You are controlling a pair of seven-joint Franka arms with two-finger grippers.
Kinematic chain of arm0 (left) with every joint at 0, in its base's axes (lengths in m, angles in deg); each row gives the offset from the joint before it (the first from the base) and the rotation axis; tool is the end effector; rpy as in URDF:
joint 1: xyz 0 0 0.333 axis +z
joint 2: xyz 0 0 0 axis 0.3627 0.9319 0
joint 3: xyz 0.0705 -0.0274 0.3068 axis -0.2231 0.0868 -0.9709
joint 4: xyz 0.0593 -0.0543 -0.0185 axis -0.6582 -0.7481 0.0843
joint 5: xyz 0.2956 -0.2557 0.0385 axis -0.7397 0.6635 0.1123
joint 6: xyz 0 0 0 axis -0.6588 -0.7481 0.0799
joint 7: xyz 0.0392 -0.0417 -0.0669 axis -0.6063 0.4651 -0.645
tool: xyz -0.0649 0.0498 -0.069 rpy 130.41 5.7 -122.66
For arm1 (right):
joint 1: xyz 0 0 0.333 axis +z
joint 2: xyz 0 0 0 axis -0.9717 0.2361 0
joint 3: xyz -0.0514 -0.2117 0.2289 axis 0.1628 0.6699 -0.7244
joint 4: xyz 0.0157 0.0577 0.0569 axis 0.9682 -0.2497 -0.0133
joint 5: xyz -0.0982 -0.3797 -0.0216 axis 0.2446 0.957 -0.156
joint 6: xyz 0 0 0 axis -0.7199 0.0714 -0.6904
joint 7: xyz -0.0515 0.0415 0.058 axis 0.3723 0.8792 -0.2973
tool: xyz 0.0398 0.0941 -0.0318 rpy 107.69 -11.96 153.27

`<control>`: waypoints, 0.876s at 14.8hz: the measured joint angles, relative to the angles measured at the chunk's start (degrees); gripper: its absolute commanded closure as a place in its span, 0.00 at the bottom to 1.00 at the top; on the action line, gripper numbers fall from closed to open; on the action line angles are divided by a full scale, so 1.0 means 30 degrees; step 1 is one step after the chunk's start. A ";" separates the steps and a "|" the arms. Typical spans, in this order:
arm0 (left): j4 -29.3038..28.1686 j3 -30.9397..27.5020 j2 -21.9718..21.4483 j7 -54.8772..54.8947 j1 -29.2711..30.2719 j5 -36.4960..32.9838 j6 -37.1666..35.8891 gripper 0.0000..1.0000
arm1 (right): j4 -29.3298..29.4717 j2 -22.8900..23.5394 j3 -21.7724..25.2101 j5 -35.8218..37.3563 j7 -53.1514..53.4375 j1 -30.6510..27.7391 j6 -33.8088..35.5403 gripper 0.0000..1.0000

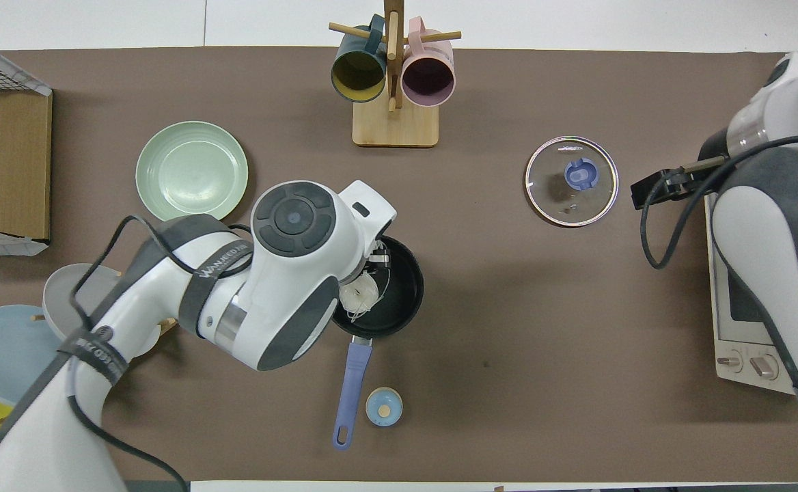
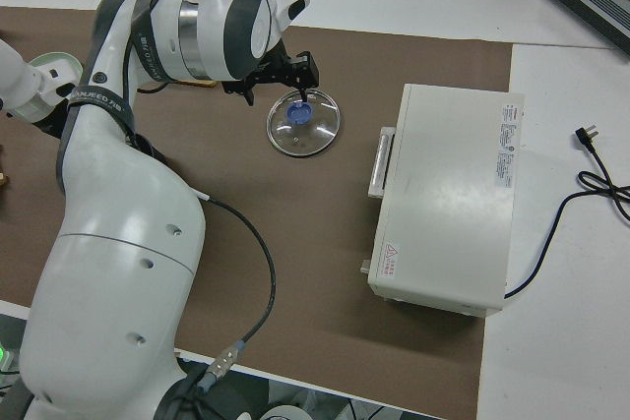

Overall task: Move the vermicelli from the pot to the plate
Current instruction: 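Lift the vermicelli with the left gripper while the right gripper withdraws, then lower the vermicelli onto the green plate and open the left gripper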

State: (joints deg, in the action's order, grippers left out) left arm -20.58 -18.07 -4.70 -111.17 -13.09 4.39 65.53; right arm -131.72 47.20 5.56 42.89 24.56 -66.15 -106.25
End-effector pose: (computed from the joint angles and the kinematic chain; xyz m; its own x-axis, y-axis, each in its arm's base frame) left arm 0.4804 -0.3653 0.4482 0.9984 -0.0126 -0.0552 -0.0098 -0.9987 0.0509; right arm 0.5739 0.0409 0.5603 0.9835 0.1723 -0.0558 0.1703 -0.9847 -0.0377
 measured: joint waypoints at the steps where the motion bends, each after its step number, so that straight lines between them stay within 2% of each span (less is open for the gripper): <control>1: 0.0755 -0.0017 -0.0323 0.0287 0.0442 0.0211 -0.1101 1.00 | -0.0029 -0.0515 0.0000 0.0000 0.0207 0.0000 0.0748 0.00; 4: 0.3124 -0.0110 -0.0705 0.2412 0.2746 0.0751 -0.3643 1.00 | -0.0059 -0.1602 0.0044 0.0369 0.0432 -0.0036 0.1837 0.00; 7: 0.3718 -0.0243 -0.0601 0.6179 0.6086 0.1011 -0.3768 1.00 | -0.0037 -0.1945 0.0103 0.0754 0.0441 -0.0387 0.1862 0.00; 10: 0.3439 -0.0310 0.0167 0.9647 0.8861 0.1146 -0.2373 1.00 | 0.0297 -0.1817 0.0147 0.0828 0.0441 -0.0787 0.2437 0.00; 13: 0.2824 -0.0275 0.1785 1.0370 0.9430 0.1166 0.0324 1.00 | 0.1164 -0.1593 0.0177 0.1041 0.0480 -0.0838 0.3481 0.00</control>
State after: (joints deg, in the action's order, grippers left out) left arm -12.10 -18.89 0.66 -80.06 15.20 7.89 66.50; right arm -128.23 42.42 6.09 46.01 26.00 -68.66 -95.81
